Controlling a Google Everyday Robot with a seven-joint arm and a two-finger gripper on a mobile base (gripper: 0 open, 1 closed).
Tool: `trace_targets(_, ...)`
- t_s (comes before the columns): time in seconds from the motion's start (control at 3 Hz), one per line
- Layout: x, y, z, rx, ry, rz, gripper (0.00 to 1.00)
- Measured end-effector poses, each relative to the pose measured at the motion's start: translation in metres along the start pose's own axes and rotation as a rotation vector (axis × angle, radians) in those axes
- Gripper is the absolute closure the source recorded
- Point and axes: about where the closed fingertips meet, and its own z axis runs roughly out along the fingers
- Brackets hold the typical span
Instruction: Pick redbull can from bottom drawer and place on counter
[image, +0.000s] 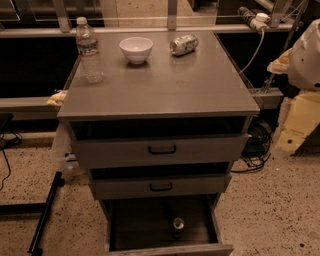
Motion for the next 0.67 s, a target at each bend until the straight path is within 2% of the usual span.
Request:
trace_targets(0.33,0.0000,0.0000,0.0000,0.000,0.000,0.000,0.00)
trace_targets(0.67,-0.0005,0.0035,0.0088,-0.005,-0.025,0.008,0.19)
